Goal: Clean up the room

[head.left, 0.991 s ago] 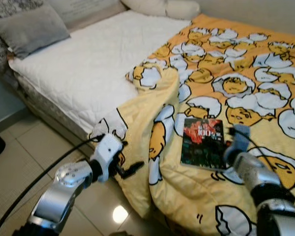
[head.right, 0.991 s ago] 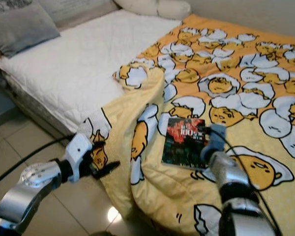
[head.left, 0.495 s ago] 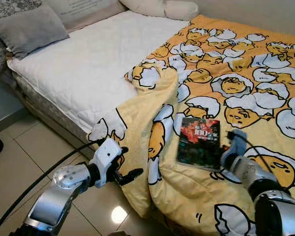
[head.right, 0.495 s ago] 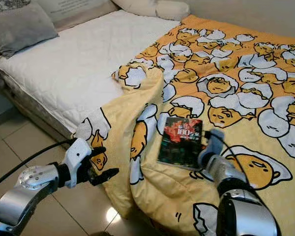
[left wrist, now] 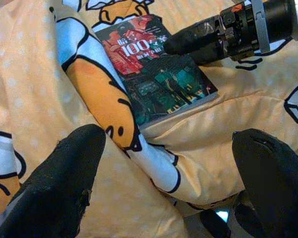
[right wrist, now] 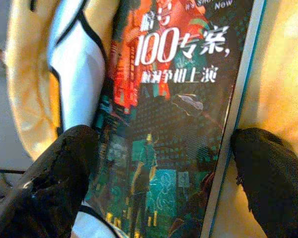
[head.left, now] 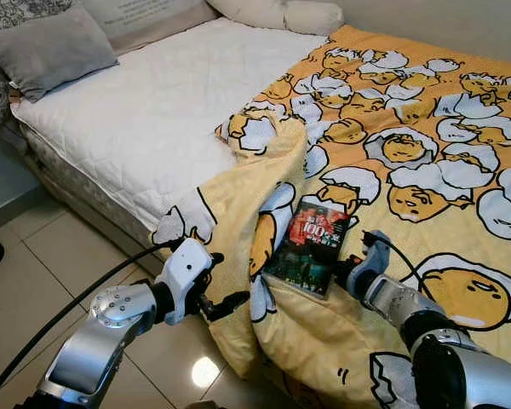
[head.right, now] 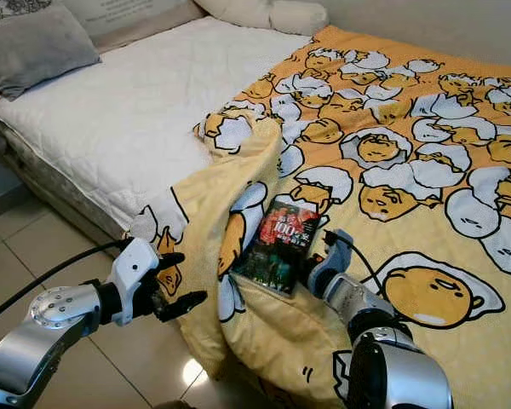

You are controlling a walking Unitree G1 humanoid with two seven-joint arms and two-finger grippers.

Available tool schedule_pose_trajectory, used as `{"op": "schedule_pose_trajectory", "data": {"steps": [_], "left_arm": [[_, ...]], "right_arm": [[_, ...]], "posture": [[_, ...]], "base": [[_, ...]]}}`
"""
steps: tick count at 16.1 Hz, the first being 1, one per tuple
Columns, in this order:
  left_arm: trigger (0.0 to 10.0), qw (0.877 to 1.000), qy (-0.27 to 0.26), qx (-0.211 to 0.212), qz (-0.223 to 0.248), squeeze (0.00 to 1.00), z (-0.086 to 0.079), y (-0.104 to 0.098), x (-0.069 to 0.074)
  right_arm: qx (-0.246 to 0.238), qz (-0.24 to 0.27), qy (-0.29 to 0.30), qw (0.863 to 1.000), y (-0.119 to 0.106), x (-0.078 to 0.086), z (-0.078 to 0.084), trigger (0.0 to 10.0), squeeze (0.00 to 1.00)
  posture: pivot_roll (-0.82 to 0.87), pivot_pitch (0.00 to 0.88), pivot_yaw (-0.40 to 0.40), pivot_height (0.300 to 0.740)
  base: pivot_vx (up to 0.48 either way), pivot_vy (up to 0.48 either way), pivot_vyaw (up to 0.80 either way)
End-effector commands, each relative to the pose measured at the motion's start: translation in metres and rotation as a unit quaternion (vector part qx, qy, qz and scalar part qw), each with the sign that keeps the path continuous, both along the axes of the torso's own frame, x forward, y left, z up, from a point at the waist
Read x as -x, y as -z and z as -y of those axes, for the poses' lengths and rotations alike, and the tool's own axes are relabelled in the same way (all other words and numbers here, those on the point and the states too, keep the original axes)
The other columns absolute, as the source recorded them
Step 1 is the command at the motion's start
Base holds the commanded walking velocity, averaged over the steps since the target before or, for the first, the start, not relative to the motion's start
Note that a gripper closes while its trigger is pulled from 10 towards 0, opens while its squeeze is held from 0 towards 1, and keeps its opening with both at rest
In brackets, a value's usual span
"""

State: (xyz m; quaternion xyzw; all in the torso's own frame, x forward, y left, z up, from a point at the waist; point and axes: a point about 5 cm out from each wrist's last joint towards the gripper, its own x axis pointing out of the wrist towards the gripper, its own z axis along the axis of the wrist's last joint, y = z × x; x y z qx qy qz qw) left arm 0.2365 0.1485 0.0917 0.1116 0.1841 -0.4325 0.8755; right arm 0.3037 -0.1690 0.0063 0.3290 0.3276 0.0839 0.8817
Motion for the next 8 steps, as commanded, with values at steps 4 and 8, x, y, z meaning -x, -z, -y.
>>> {"op": "schedule_pose_trajectory", "data": {"steps": [4,8], "left_arm": [[10.0,1.0,-0.02,-0.02,0.005,0.0,-0.008,0.001,0.005],[10.0,0.999,-0.03,-0.022,0.004,0.0,-0.012,0.003,0.008]], "right_arm": [[0.08,-0.03,0.023,0.996,0.01,0.006,0.007,10.0,0.0],[0.091,-0.041,0.039,0.994,0.011,0.006,0.007,10.0,0.0]], "posture": [[0.02,0.0,-0.018,0.74],[0.03,0.0,-0.02,0.74]], "base": [[0.0,0.0,0.0],[0.0,0.0,0.0]]}}
